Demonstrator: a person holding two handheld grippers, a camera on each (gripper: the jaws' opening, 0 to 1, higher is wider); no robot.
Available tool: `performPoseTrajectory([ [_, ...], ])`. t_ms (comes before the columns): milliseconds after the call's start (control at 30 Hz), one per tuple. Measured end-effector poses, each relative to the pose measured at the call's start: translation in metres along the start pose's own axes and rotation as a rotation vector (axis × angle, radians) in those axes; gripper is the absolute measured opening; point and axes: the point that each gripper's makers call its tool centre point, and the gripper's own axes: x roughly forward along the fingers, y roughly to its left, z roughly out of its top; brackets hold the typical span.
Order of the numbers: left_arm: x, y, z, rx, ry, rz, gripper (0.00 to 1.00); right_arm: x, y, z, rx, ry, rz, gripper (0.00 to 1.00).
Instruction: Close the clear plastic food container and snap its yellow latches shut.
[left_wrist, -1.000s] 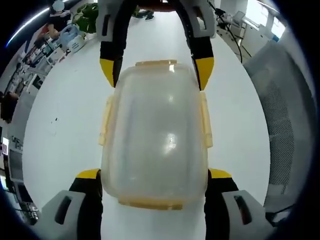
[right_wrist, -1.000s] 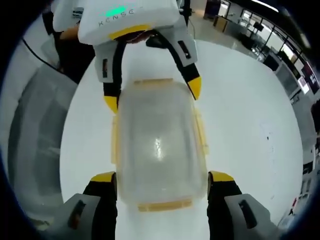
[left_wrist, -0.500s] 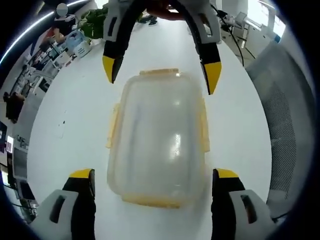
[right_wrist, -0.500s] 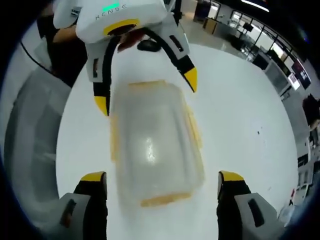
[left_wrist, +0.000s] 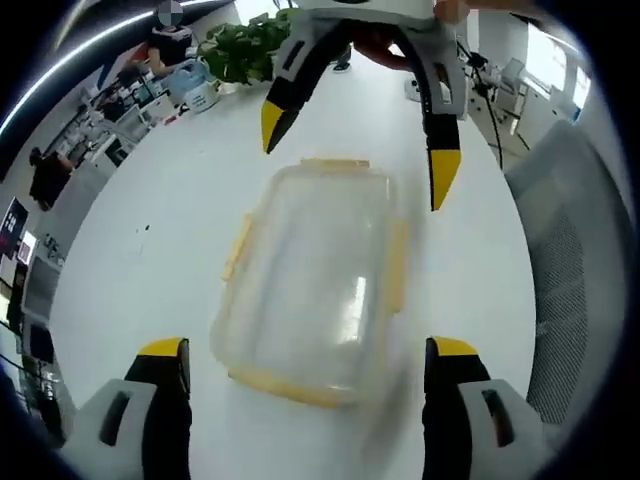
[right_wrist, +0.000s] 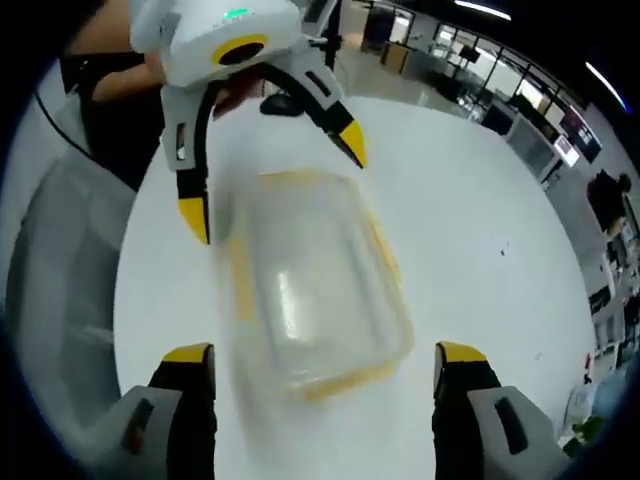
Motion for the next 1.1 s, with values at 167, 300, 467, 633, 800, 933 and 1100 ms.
performPoseTrajectory([
  [167, -0.008, 0.001, 0.006, -0.039, -0.040, 0.021, 0.99, -0.005, -0.002, 0.002, 0.053, -0.040, -0.030, 0.91],
  [300, -0.011, 0.001, 0.007, -0.068, -0.060, 0.041, 0.99, -0.009, -0.001, 0.003, 0.072, -0.053, -0.048, 0.90],
  [467, -0.019, -0.004, 0.009, -0.066, -0.087, 0.067, 0.99, -0.013, 0.002, 0.002, 0.098, -0.068, -0.062, 0.90],
  [633, -0.022, -0.008, 0.004, -0.085, -0.088, 0.073, 0.99, -0.015, 0.009, -0.001, 0.113, -0.075, -0.068, 0.90],
  [800, -0.025, -0.013, 0.000, -0.111, -0.098, 0.078, 0.99, -0.019, 0.015, -0.003, 0.135, -0.087, -0.072, 0.90],
  [933, -0.029, -0.018, -0.003, -0.136, -0.108, 0.083, 0.99, -0.021, 0.019, -0.004, 0.145, -0.094, -0.077, 0.90],
  [1100, -0.034, -0.023, -0.005, -0.165, -0.124, 0.093, 0.99, -0.024, 0.026, -0.007, 0.167, -0.109, -0.081, 0.90],
])
